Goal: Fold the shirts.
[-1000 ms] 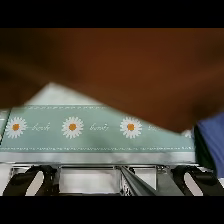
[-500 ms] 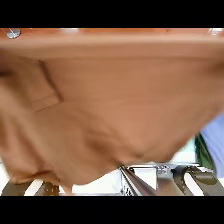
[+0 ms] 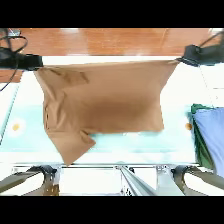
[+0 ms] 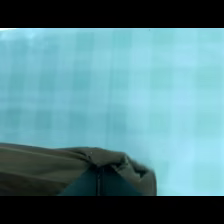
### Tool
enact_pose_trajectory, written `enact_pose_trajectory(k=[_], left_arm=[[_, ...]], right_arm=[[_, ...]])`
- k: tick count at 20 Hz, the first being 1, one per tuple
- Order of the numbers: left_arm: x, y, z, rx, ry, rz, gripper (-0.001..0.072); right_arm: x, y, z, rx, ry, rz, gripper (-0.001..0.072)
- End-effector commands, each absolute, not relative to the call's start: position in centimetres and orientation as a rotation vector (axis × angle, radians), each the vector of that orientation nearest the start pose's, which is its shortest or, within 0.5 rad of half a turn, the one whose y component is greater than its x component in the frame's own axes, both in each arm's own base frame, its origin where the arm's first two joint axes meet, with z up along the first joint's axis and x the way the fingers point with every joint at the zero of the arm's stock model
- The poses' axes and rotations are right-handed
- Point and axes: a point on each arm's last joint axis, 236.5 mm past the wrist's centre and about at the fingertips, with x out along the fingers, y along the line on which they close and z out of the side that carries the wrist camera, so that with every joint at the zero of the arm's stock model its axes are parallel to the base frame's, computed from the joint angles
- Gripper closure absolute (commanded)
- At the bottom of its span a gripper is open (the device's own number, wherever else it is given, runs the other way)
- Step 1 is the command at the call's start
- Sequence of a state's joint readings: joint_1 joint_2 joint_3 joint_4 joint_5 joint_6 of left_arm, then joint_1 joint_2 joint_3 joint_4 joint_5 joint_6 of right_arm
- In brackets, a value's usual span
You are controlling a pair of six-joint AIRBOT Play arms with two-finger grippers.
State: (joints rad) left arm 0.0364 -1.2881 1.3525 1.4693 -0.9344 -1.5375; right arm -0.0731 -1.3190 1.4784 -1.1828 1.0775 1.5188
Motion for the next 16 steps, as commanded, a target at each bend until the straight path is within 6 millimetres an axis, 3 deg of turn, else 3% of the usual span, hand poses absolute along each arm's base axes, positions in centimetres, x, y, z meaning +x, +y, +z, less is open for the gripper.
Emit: enact_pose_trajectory(k=[1, 4, 7, 10, 12, 14, 16], left_arm=[[53.3, 0.2, 6.5, -0.206, 0.862, 0.035, 0.0678], [55.9, -1.3, 4.0, -0.322, 0.901, 0.016, 0.0677], [55.3, -2.6, 0.6, -0.378, 1.007, -0.003, 0.0676], [52.2, -2.1, -0.9, -0.330, 1.154, -0.031, 0.0676], [48.5, -1.1, -1.6, -0.213, 1.296, -0.102, 0.0676], [44.4, -0.9, -2.9, -0.178, 1.465, -0.162, 0.0676], [41.8, -1.0, -4.9, -0.189, 1.559, -0.172, 0.0676]], right_arm=[[55.1, 4.1, 8.0, 0.405, 0.901, 0.158, 0.0695], [59.3, 4.9, 5.0, 0.497, 0.924, 0.172, 0.0694], [59.9, 6.1, 1.8, 0.564, 0.987, 0.198, 0.0694], [57.8, 6.2, 0.3, 0.502, 1.084, 0.243, 0.0694], [54.8, 6.1, -0.2, 0.463, 1.200, 0.299, 0.0694], [51.6, 5.6, -2.1, 0.385, 1.350, 0.320, 0.0694], [50.3, 4.5, -4.2, 0.297, 1.427, 0.275, 0.0694]])
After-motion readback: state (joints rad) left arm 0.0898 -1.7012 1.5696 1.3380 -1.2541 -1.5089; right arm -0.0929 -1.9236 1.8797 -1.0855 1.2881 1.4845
